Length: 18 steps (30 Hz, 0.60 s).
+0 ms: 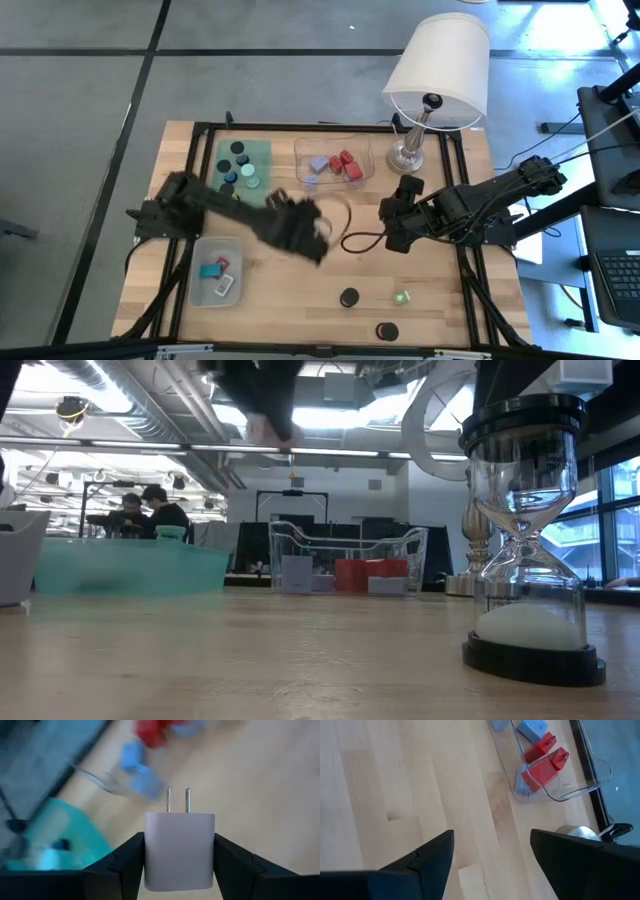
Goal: Pick & Place Office items
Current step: Put the white charger adapter into the transparent bin
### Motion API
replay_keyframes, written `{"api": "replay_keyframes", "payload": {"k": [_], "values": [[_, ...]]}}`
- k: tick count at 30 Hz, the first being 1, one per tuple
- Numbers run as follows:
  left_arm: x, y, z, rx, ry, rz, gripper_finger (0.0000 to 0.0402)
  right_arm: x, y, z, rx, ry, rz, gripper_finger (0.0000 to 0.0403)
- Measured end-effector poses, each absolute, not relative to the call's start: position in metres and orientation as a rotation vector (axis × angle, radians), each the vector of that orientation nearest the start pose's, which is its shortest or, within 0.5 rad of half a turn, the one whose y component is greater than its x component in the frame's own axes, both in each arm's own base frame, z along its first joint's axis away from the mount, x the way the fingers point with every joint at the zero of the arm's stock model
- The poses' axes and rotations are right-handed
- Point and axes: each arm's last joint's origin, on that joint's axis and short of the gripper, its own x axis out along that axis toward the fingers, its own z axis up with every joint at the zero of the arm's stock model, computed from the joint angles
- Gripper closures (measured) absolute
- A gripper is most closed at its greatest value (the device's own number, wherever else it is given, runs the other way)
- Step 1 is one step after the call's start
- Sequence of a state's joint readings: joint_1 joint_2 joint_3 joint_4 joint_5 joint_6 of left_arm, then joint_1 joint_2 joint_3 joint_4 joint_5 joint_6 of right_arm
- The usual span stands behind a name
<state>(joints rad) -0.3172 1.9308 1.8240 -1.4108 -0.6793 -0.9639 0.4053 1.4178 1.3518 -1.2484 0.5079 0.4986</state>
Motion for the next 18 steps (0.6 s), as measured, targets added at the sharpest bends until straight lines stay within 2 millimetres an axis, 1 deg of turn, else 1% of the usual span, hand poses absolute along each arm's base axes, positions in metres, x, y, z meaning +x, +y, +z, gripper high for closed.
{"api": "replay_keyframes", "payload": {"k": [6,10,13,15,18], "values": [[0.351,-0.032,0.319,-0.057,1.104,0.834,0.0210,0.237,0.086,0.318,-0.102,1.096,-0.394,0.0137],[0.349,0.011,0.329,-0.041,1.155,0.787,0.0210,0.237,0.086,0.318,-0.101,1.082,-0.417,0.0137],[0.353,0.041,0.331,-0.045,1.163,0.711,0.0210,0.237,0.085,0.319,-0.111,1.059,-0.451,0.0137],[0.359,0.060,0.329,-0.061,1.131,0.637,0.0210,0.238,0.084,0.319,-0.115,1.041,-0.475,0.0137],[0.370,0.085,0.315,-0.095,1.064,0.496,0.0210,0.239,0.081,0.320,-0.098,1.025,-0.508,0.0137]]}}
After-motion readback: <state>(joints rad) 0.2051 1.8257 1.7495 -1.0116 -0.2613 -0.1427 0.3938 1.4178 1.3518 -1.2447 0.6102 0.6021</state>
